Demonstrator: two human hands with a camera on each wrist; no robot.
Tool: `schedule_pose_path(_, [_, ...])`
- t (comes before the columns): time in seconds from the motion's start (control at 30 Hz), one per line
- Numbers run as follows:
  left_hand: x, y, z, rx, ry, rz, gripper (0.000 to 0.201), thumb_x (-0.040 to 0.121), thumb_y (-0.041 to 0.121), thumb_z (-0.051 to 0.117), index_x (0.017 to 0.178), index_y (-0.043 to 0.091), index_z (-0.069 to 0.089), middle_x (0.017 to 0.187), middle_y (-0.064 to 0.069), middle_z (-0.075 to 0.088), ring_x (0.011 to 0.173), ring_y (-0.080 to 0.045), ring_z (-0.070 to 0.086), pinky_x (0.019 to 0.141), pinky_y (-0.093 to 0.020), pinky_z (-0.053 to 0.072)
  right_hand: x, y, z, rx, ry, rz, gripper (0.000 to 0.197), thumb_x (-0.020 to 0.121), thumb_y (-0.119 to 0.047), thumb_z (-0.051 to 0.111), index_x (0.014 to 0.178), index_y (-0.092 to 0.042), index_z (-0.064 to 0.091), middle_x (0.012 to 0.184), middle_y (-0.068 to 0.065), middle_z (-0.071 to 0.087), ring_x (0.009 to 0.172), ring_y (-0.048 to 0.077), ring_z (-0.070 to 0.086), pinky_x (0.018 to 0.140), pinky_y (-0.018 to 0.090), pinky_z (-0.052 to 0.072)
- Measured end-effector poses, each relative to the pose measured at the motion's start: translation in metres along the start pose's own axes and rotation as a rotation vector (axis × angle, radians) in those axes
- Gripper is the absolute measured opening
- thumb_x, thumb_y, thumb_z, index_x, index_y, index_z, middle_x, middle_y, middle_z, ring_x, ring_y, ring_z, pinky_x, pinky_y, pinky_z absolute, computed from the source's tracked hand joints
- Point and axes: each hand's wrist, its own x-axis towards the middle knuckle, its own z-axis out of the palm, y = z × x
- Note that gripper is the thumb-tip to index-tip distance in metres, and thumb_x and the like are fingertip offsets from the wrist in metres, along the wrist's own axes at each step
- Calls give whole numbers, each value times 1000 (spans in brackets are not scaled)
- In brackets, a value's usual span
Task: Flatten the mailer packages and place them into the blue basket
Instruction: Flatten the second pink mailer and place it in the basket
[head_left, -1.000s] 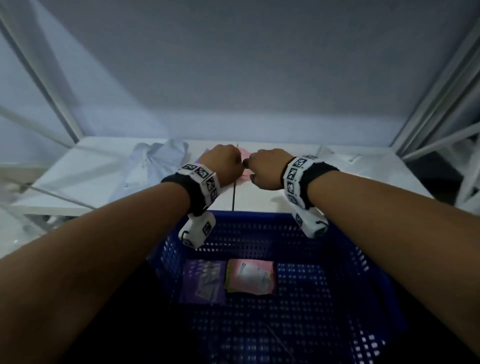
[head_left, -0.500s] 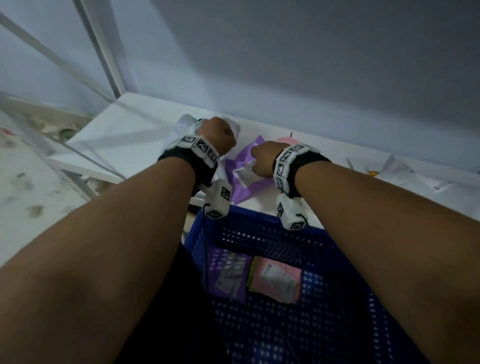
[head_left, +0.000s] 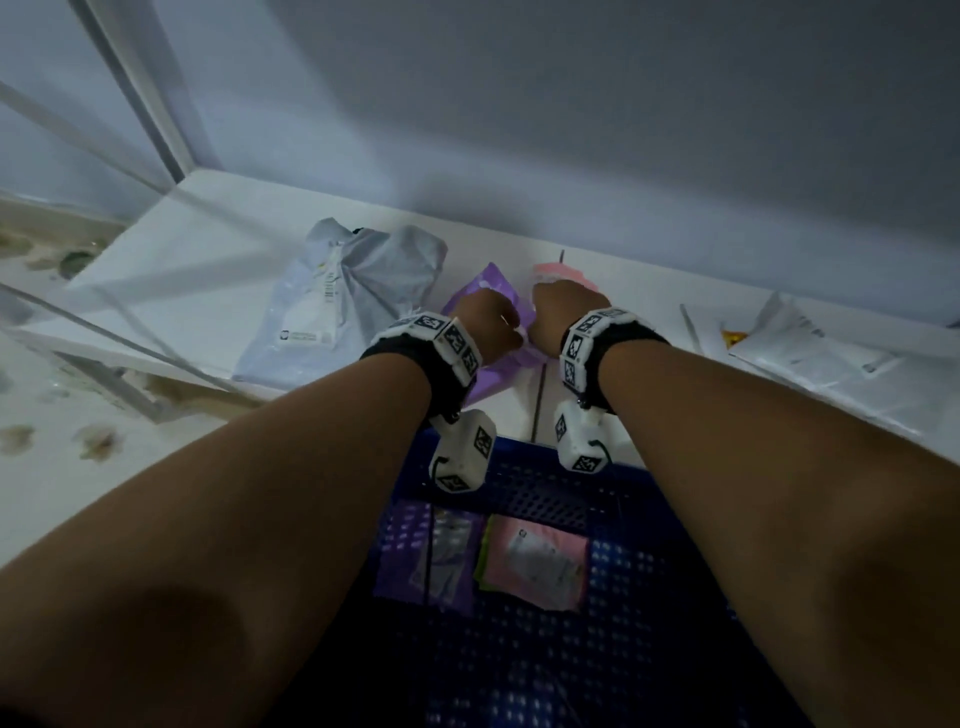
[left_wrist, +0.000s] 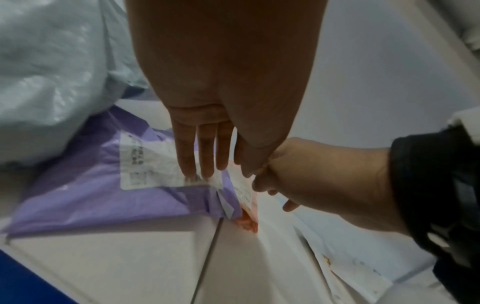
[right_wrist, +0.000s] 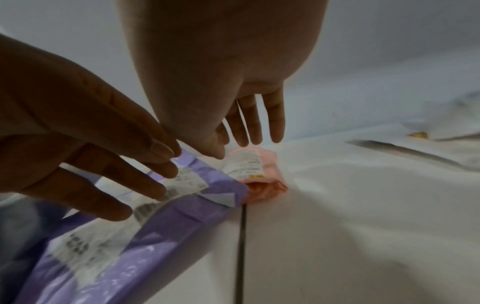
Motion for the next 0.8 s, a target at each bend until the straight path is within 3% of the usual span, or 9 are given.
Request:
schedule_pose_path(0.17, [17, 15, 28, 21, -65, -18, 36, 87, 23, 72, 122, 14, 68, 128, -8, 65, 118, -25, 59, 89, -22, 37, -10, 49, 30, 162, -4, 190, 53, 91, -38, 61, 133, -9, 47, 129, 19, 55, 117, 37, 54, 91, 41, 46])
schedule_pose_path(0.23, [24, 16, 35, -1, -76, -39, 38, 86, 21, 75, 122, 12, 68, 127, -9, 66, 117, -25, 60, 93, -22, 40, -13, 61, 38, 202, -15, 202, 67, 88, -51, 63, 136, -10, 43, 128, 19, 53, 117, 38, 53, 93, 43, 46])
schedule_pose_path(0.3, [28, 19, 36, -55, -73, -51, 38, 85, 14, 76, 121, 7, 68, 125, -13, 67, 116, -28, 62, 102, -31, 46, -15, 68, 42, 204, -25, 189, 74, 85, -56, 62, 139, -10, 40, 129, 19, 51, 119, 38, 52, 94, 46, 46])
schedule_pose_path(0.37, [30, 20, 34, -99, -51, -46, 34, 86, 10, 74, 119, 3, 69, 123, -16, 67, 113, -30, 63, 101, -37, 49, -13, 70, 46, 173, -17, 165, 72, 87, -51, 62, 141, -10, 38, 130, 18, 49, 122, 37, 49, 95, 47, 46])
schedule_pose_path(0.5, [25, 19, 35, -90, -65, -13, 30, 89, 12, 70, 118, 3, 70, 123, -14, 67, 112, -28, 64, 101, -37, 50, -6, 64, 54, 131, 19, 145, 73, 87, -50, 65, 141, -12, 36, 132, 16, 47, 121, 36, 49, 92, 47, 46])
schedule_pose_path(0.57, [23, 21, 37, -76, -99, 12, 28, 90, 14, 69, 116, 5, 71, 121, -12, 68, 110, -27, 64, 100, -39, 50, -3, 58, 58, 88, 37, 103, 65, 89, -42, 65, 139, -12, 37, 131, 15, 47, 119, 36, 49, 88, 45, 45])
schedule_pose_path(0.67, [20, 24, 39, -79, -108, 39, 26, 91, 21, 68, 111, 7, 74, 115, -8, 70, 107, -23, 63, 99, -32, 47, 1, 50, 62, 28, 45, 54, 54, 91, -33, 63, 135, -12, 41, 129, 15, 48, 117, 37, 51, 85, 43, 45])
schedule_pose_path(0.8, [19, 27, 42, -63, -71, 55, 19, 91, 17, 67, 106, 8, 75, 110, -8, 71, 99, -20, 64, 86, -24, 42, 6, 46, 61, 27, 44, 81, 35, 97, -19, 51, 131, -10, 48, 128, 15, 52, 118, 36, 52, 88, 42, 45])
